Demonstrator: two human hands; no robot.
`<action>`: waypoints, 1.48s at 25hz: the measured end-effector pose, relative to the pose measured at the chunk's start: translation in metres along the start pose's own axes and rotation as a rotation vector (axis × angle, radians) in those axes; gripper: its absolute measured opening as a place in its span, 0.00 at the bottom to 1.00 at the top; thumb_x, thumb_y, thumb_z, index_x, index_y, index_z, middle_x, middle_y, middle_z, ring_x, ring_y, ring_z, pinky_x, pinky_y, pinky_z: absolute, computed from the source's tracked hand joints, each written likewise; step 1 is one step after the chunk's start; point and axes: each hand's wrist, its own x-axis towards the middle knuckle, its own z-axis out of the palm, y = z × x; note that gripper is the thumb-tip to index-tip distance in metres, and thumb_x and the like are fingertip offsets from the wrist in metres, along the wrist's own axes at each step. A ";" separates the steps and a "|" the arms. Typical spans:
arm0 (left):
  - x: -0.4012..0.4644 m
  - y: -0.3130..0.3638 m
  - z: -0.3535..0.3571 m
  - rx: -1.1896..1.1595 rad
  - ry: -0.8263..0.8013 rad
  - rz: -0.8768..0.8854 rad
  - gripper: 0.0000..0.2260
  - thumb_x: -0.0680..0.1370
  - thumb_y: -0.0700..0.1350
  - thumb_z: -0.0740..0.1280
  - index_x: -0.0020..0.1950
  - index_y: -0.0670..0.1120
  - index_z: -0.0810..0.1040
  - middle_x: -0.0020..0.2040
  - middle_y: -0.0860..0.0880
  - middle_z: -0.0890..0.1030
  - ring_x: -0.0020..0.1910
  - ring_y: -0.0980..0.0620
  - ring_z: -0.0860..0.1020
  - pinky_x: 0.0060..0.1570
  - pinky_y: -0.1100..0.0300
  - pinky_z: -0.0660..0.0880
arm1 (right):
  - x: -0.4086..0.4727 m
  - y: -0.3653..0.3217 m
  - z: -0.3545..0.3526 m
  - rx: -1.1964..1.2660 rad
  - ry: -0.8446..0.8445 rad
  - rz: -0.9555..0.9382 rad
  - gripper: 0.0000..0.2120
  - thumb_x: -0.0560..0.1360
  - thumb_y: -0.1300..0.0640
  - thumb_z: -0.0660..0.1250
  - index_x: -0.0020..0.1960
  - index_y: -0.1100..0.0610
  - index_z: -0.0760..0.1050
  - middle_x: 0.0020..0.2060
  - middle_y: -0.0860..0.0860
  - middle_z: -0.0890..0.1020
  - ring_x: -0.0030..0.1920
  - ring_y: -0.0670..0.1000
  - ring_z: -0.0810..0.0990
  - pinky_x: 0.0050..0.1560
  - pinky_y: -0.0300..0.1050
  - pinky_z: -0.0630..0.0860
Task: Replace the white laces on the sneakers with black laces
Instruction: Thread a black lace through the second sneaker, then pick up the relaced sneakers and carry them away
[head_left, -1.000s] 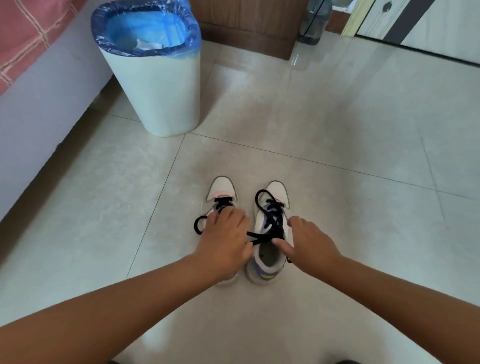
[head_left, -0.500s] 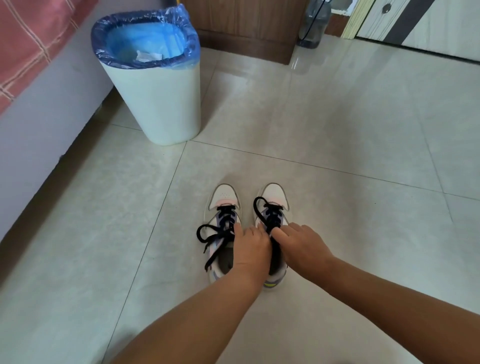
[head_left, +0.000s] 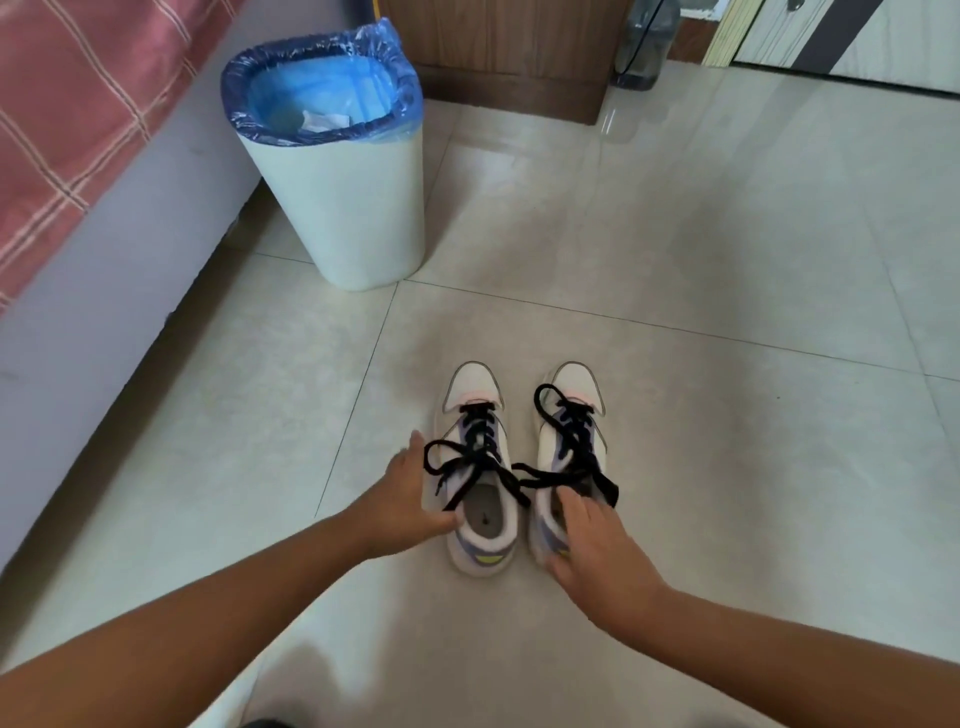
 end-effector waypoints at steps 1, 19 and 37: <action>-0.002 -0.008 0.006 -0.252 -0.092 -0.032 0.44 0.74 0.52 0.70 0.77 0.52 0.41 0.76 0.47 0.55 0.67 0.44 0.70 0.58 0.53 0.74 | 0.006 -0.003 0.001 -0.018 -0.109 -0.025 0.21 0.73 0.61 0.63 0.64 0.57 0.63 0.53 0.54 0.76 0.52 0.57 0.76 0.45 0.49 0.73; 0.034 0.033 -0.031 0.198 -0.049 0.192 0.24 0.80 0.51 0.60 0.75 0.50 0.59 0.69 0.47 0.71 0.65 0.47 0.72 0.59 0.57 0.69 | 0.058 0.000 -0.024 -0.107 -0.222 0.042 0.23 0.71 0.44 0.68 0.62 0.54 0.71 0.57 0.59 0.70 0.60 0.60 0.68 0.54 0.52 0.71; -0.456 0.273 -0.334 0.227 0.169 -0.024 0.15 0.82 0.50 0.55 0.67 0.51 0.68 0.64 0.52 0.72 0.64 0.52 0.70 0.63 0.59 0.65 | -0.127 -0.168 -0.539 0.224 -0.526 0.022 0.13 0.69 0.44 0.70 0.49 0.46 0.70 0.34 0.43 0.73 0.38 0.43 0.73 0.34 0.31 0.64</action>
